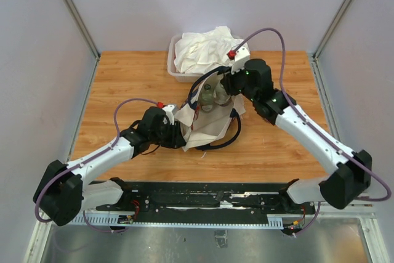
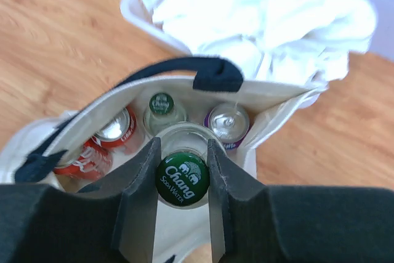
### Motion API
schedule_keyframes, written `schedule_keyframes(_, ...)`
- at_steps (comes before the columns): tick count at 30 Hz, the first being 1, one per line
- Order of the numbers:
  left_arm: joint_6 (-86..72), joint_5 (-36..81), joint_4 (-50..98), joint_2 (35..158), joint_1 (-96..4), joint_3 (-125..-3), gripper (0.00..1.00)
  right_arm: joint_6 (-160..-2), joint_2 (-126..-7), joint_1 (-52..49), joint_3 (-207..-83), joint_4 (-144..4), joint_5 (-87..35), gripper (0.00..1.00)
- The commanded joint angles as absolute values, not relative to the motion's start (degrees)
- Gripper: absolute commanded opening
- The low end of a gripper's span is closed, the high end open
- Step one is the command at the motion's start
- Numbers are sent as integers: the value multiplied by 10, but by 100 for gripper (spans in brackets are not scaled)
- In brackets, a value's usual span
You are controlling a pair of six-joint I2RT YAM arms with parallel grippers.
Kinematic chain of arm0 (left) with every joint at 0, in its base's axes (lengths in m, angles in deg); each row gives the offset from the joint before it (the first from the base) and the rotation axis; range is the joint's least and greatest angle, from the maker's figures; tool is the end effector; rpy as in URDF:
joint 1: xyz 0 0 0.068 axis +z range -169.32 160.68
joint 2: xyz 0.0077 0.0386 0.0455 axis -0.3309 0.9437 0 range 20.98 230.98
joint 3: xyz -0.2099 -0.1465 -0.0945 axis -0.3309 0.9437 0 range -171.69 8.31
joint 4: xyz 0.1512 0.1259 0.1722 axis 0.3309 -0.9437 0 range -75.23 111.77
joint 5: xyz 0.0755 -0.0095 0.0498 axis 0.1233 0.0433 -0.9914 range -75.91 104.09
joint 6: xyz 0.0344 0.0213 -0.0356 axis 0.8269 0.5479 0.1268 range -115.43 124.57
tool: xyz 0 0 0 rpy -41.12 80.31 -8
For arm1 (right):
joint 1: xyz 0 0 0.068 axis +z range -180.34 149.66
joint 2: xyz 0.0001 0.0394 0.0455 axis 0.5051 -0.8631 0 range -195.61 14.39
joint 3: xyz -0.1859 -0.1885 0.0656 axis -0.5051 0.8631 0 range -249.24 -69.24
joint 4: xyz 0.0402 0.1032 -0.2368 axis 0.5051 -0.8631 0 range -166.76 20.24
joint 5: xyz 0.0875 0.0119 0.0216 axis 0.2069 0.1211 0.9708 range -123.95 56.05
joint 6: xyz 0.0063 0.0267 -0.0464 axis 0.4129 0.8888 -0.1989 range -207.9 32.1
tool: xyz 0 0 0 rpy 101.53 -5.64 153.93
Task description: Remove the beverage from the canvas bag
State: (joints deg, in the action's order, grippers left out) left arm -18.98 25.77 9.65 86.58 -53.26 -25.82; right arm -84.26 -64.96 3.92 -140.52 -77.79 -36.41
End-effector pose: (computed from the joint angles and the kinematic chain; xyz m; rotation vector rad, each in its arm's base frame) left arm 0.1869 -0.1345 0.2021 0.3259 2.4092 -0.7184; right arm 0.2715 0.1830 0.3676 -0.4652 1.8138 0.4194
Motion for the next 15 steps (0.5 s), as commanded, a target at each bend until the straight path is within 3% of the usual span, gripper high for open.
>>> schedule_keyframes(1,-172,257,69,880,-535,-266,41,-874,-566,48,-1448,-688,-369,1)
schedule_keyframes(7,-169,259,69,881,-535,-268,41,-899,-488,49,-1459,-707,-447,1)
schedule_keyframes(15,-169,261,72,880,-535,-266,41,-974,-404,49,-1439,-730,-663,1)
